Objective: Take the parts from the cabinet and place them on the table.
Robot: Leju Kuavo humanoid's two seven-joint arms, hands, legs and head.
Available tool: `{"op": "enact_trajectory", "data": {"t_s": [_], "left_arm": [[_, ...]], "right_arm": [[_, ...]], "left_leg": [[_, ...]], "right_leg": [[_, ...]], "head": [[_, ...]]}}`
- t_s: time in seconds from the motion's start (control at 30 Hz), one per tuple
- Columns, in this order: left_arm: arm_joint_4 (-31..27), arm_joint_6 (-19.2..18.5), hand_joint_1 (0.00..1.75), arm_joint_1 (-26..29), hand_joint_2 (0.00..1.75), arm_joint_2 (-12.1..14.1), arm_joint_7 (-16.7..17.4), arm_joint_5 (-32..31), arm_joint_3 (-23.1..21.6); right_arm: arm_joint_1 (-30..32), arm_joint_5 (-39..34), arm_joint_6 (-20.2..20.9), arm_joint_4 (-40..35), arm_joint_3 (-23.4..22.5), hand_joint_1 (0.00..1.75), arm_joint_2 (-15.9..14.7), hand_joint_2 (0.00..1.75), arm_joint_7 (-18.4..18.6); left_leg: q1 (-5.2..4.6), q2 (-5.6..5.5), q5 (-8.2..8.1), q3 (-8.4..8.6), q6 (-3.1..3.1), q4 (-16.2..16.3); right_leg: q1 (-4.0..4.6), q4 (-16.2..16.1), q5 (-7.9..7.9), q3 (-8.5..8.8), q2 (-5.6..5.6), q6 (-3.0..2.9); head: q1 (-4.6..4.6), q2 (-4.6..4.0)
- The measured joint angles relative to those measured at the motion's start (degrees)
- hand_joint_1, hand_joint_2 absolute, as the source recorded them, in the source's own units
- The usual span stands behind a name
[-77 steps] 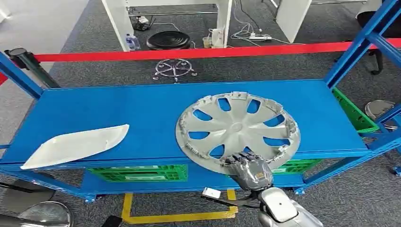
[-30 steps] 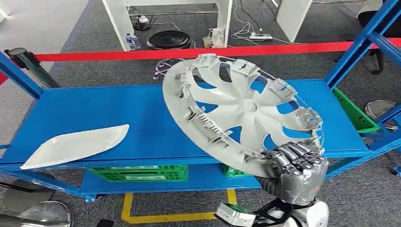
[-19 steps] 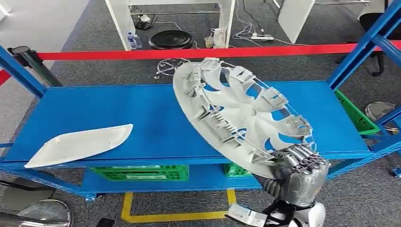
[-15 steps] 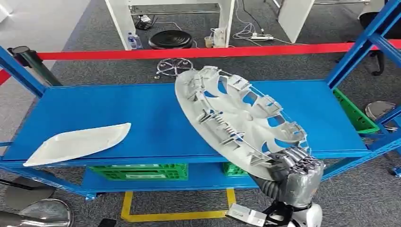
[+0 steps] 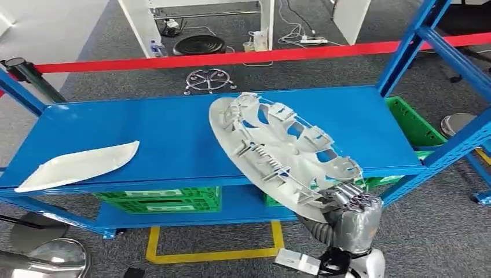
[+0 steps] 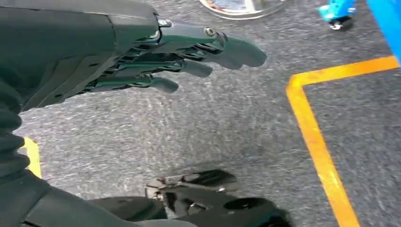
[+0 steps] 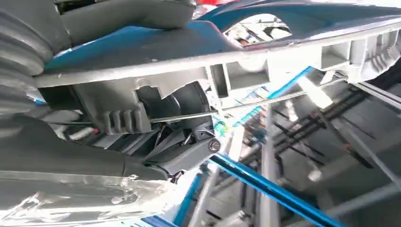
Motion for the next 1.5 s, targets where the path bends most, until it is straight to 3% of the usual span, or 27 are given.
{"op": "enact_trajectory", "data": {"t_s": [0.03, 0.07, 0.1, 0.13, 0.23, 0.33, 0.43, 0.5, 0.57, 0.63, 0.77, 0.8, 0.83, 0.9, 0.93, 1.0, 1.07, 1.1, 1.13, 1.17, 1.27, 1.3, 1.33, 1.4, 1.43, 1.47, 1.5], "left_arm": [[0.0, 0.0, 0.00, 0.0, 1.75, 0.0, 0.0, -0.1, 0.0], [0.0, 0.1, 0.00, -0.1, 1.75, 0.2, 0.1, -0.1, 0.0], [0.0, 0.1, 0.00, -0.1, 1.75, 0.4, 0.1, -0.1, 0.0], [0.0, 0.2, 0.00, -0.1, 1.75, 0.4, 0.1, -0.2, 0.0], [0.0, 0.2, 0.00, 0.0, 1.75, 0.3, 0.1, -0.4, -0.1], [0.0, 0.1, 0.00, -0.2, 1.75, 0.3, 0.2, -1.0, -0.2], [0.1, 0.2, 0.00, 0.0, 1.75, 0.3, 0.5, -1.3, -0.5], [0.1, 0.4, 0.00, 0.0, 1.75, 0.3, 0.7, -1.3, -0.5], [0.1, 0.4, 0.00, 0.0, 1.75, 0.3, 0.7, -1.3, -0.6], [0.1, 0.4, 0.00, 0.0, 1.75, 0.3, 0.6, -1.3, -0.6], [0.2, 0.4, 0.00, 0.1, 1.75, 0.4, 0.3, -1.3, -0.6], [0.2, 0.5, 0.00, 0.2, 1.75, 0.6, 0.3, -1.3, -0.6], [0.3, 0.6, 0.00, 0.3, 1.75, 0.6, 0.3, -1.3, -0.6], [0.3, 0.8, 0.00, 0.3, 1.75, 0.5, 1.1, -2.1, -0.7], [0.3, 0.9, 0.00, 0.2, 1.75, 0.5, 1.8, -2.4, -1.0], [0.3, 1.1, 0.00, 0.3, 1.75, 0.5, 2.8, -2.8, -1.3], [0.3, 1.4, 0.00, 0.3, 1.75, 0.5, 3.3, -3.1, -1.6], [0.3, 1.5, 0.00, 0.2, 1.75, 0.6, 3.5, -3.1, -1.8], [0.3, 1.7, 0.00, 0.1, 1.75, 0.7, 3.5, -3.1, -1.9], [0.3, 1.9, 0.00, 0.1, 1.75, 0.7, 3.4, -3.1, -2.0], [0.3, 2.4, 0.00, 0.1, 1.75, 0.6, 1.6, -3.1, -2.1], [0.3, 2.4, 0.00, 0.1, 1.75, 0.5, 1.2, -3.1, -2.2], [0.3, 2.4, 0.00, 0.0, 1.75, 0.5, 1.1, -3.1, -2.3], [0.3, 2.6, 0.00, -0.1, 1.75, 0.5, 1.0, -3.1, -2.3], [0.3, 2.6, 0.00, -0.1, 1.75, 0.5, 1.0, -3.1, -2.3], [0.3, 2.6, 0.00, -0.1, 1.75, 0.5, 0.9, -3.1, -2.3], [0.3, 2.6, 0.00, -0.1, 1.75, 0.5, 0.9, -3.1, -2.3]], "right_arm": [[0.0, -0.1, 0.0, 0.2, 0.3, 1.75, -0.3, 1.75, 0.7], [0.0, -0.1, 0.0, 0.4, 0.6, 1.75, -0.5, 1.75, 1.3], [0.0, -0.1, 0.0, 0.7, 1.0, 1.75, -0.7, 1.75, 1.6], [0.0, -0.1, 0.0, 0.9, 1.3, 1.75, -1.1, 1.75, 2.0], [0.0, 0.4, 0.0, 1.4, 2.9, 1.75, -2.6, 1.75, 6.1], [0.0, 0.8, 0.0, 1.9, 4.1, 1.75, -4.6, 1.75, 8.8], [-0.1, 0.7, 0.0, 2.6, 5.3, 1.75, -6.2, 1.75, 10.7], [-0.2, 0.5, 0.0, 3.2, 6.3, 1.75, -7.4, 1.75, 13.8], [-0.5, 0.5, 0.0, 3.6, 7.1, 1.75, -8.3, 1.75, 15.2], [-1.1, 0.6, 0.0, 3.9, 8.1, 1.75, -9.1, 1.75, 15.6], [-1.0, 1.0, 0.0, 4.0, 9.3, 1.75, -10.0, 1.75, 15.9], [-1.0, 1.0, 0.0, 4.0, 9.5, 1.75, -10.1, 1.75, 15.9], [-1.0, 1.0, 0.0, 3.9, 9.6, 1.75, -10.2, 1.75, 15.6], [-0.2, 1.0, 0.0, 3.3, 9.6, 1.75, -10.1, 1.75, 13.4], [0.2, 1.4, 0.0, 2.9, 9.5, 1.75, -10.1, 1.75, 12.1], [1.3, 2.4, 0.0, 1.8, 8.8, 1.75, -9.4, 1.75, 8.8], [1.8, 2.6, 0.0, 0.5, 7.9, 1.75, -8.4, 1.75, 5.5], [2.3, 2.5, 0.0, -0.1, 7.1, 1.75, -7.6, 1.75, 3.5], [2.7, 2.3, 0.0, -1.1, 5.9, 1.75, -6.3, 1.75, 0.8], [3.0, 2.1, 0.0, -2.1, 4.9, 1.75, -5.2, 1.75, -1.0], [3.1, 1.9, 0.0, -6.6, 2.6, 1.75, -2.5, 1.75, -2.6], [3.1, 1.9, 0.0, -7.8, 1.9, 1.75, -2.0, 1.75, -2.6], [3.1, 1.9, 0.0, -8.6, 1.4, 1.75, -1.6, 1.75, -2.7], [3.1, 1.9, 0.0, -9.8, 0.5, 1.75, -1.1, 1.75, -2.7], [3.2, 1.9, 0.0, -10.2, 0.2, 1.75, -0.9, 1.75, -2.7], [3.2, 1.9, 0.0, -10.6, 0.0, 1.75, -0.8, 1.75, -2.7], [3.3, 1.9, 0.0, -10.8, -0.2, 1.75, -0.6, 1.75, -2.7]], "left_leg": [[-0.18, -0.27, 1.65, 3.65, 0.76, -5.5], [-0.56, -0.94, 1.59, 6.69, 1.73, -10.5], [-0.56, -1.05, 1.09, 7.75, 1.99, -12.5], [-0.84, -1.07, 1.49, 7.43, 1.60, -12.6], [-0.58, -0.62, 3.44, 6.89, 2.27, -14.3], [-0.49, -0.21, 4.86, 5.73, 3.03, -14.6], [-0.72, 0.20, 6.35, 3.55, 2.82, -14.2], [-0.76, 0.36, 7.44, 1.94, 2.66, -14.0], [-0.72, 0.36, 8.32, 0.39, 2.33, -13.5], [-1.01, 0.34, 8.93, -0.81, 1.72, -12.3], [-0.81, 0.35, 10.57, -0.90, 0.65, -12.2], [-0.62, 0.07, 8.74, -1.33, 0.18, -11.7], [-0.55, 0.04, 4.89, -1.89, -0.26, -9.5], [-0.17, 0.02, -2.23, -3.75, -0.89, -1.2], [-0.06, 0.02, -3.91, -4.33, -1.05, 2.7], [0.10, 0.02, -1.85, -2.93, -1.12, 4.8], [0.13, -0.07, 2.01, 2.80, -0.75, -2.6], [0.12, -0.28, 2.59, 6.43, -0.40, -7.8], [-0.03, -0.70, 0.97, 9.03, 0.01, -12.1], [-0.14, -0.77, 0.60, 9.90, 0.32, -14.1], [-0.66, -0.61, 1.89, 8.63, 1.53, -14.1], [-0.26, -0.08, 2.76, 8.01, 2.10, -14.6], [-0.32, -0.07, 3.31, 7.30, 2.71, -14.6], [-0.54, 0.12, 4.57, 5.70, 3.07, -14.5], [-0.73, 0.26, 5.33, 4.75, 3.18, -14.5], [-0.91, 0.34, 6.17, 3.61, 3.19, -14.3], [-1.03, 0.44, 6.81, 2.63, 3.17, -14.2]], "right_leg": [[0.10, 0.0, 0.39, -0.32, 0.15, 0.01], [-0.03, 0.0, 0.76, -0.56, 0.23, 0.03], [0.34, -0.1, 1.15, -0.96, 0.27, 0.43], [-0.06, -0.2, 1.73, -1.08, 0.27, 0.87], [-0.02, -0.9, 2.93, -1.26, 0.55, 2.12], [-0.10, 3.0, -2.77, -3.44, 0.27, 2.40], [-0.12, 14.1, -9.16, -5.63, 0.18, 2.77], [-0.11, 14.0, -6.41, -3.46, 0.16, 2.88], [-0.13, 6.5, -2.54, 2.48, -0.11, 2.86], [0.06, -3.2, -5.01, 9.33, -0.52, 2.71], [0.09, -3.2, -4.14, 7.41, -0.47, 0.78], [-0.07, -3.2, -3.48, 6.97, -0.69, 0.08], [-0.07, -3.2, -2.83, 6.25, -0.63, -0.40], [-0.03, -3.0, -1.53, 5.06, -0.62, -0.41], [0.02, -2.9, -0.87, 4.19, -0.62, -0.36], [0.02, -2.3, 0.29, 2.13, -0.62, -0.22], [0.01, -1.6, 1.02, 0.40, -0.48, 0.09], [0.01, -1.4, 1.33, -0.03, -0.46, 0.25], [0.20, -1.2, 1.65, -0.41, -0.44, 0.57], [0.25, -1.2, 2.14, -0.65, -0.50, 0.92], [-0.07, -1.8, 3.92, -1.06, -0.43, 2.30], [-0.23, -1.2, 2.85, -1.41, -0.32, 2.46], [-0.17, 0.4, -0.15, -2.42, -0.34, 2.49], [-0.17, 8.2, -7.32, -4.40, -0.34, 2.64], [-0.15, 12.6, -9.55, -5.24, -0.34, 2.73], [-0.11, 15.7, -9.67, -5.38, -0.34, 2.73], [-0.07, 16.2, -7.95, -4.51, -0.34, 2.63]], "head": [[0.05, 0.00], [0.05, 0.00], [0.13, 0.00], [-0.02, 0.00], [0.09, 0.00], [0.59, 0.00], [0.70, 0.00], [0.68, 0.00], [0.70, 0.00], [0.79, 0.00], [0.66, 0.00], [0.62, 0.00], [0.31, 0.00], [0.22, 0.00], [0.20, 0.00], [0.18, 0.00], [0.18, 0.00], [0.15, 0.00], [0.18, 0.00], [0.33, 0.00], [0.22, 0.00], [0.22, 0.00], [0.42, 0.00], [0.66, 0.00], [0.64, 0.00], [0.68, 0.00], [0.64, 0.00]]}}
